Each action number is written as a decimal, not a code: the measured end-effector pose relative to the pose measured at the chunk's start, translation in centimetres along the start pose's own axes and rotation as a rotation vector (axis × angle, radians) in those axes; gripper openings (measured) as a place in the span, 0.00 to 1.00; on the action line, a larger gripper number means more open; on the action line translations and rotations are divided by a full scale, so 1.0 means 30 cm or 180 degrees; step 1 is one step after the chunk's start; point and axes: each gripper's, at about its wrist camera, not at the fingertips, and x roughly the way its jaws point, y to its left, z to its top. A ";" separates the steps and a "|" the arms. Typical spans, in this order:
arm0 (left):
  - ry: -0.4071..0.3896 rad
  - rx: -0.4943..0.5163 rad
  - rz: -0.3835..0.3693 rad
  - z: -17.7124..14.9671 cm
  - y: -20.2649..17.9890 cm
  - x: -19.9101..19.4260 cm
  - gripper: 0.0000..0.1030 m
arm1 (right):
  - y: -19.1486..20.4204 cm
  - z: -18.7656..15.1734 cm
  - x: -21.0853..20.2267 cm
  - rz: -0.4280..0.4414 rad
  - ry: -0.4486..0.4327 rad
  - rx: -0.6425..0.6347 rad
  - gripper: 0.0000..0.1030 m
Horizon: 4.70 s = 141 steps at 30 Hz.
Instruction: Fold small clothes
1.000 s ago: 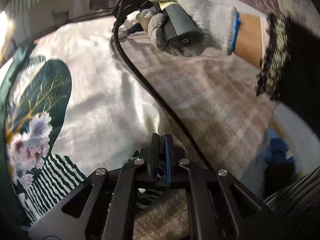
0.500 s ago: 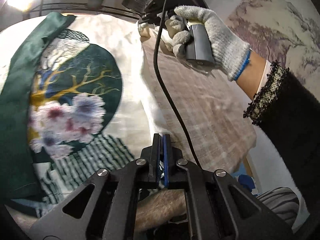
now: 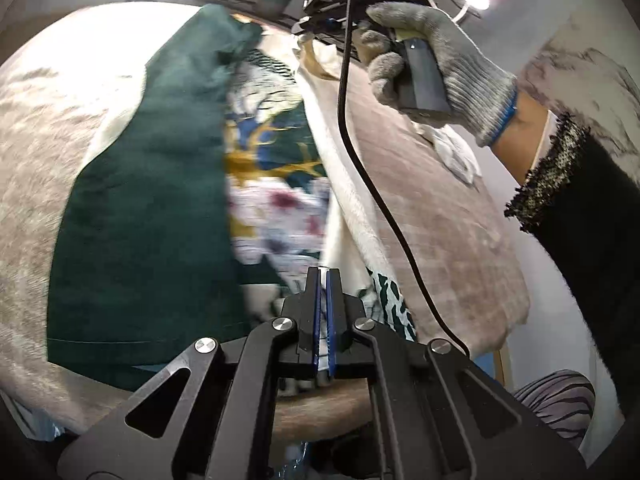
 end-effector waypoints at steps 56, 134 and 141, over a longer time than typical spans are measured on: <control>-0.0095 0.0317 -0.0033 0.013 -0.080 -0.034 0.00 | -0.188 -0.016 -0.086 0.0019 -0.0107 0.0175 0.00; -0.0161 -0.0338 0.0300 0.114 0.381 -0.357 0.48 | -0.186 -0.115 -0.324 0.0766 -0.0108 0.0531 0.35; 0.0236 -0.0474 0.0227 0.068 0.420 -0.293 0.48 | -0.201 -0.664 -0.436 0.0834 0.0264 0.0798 0.40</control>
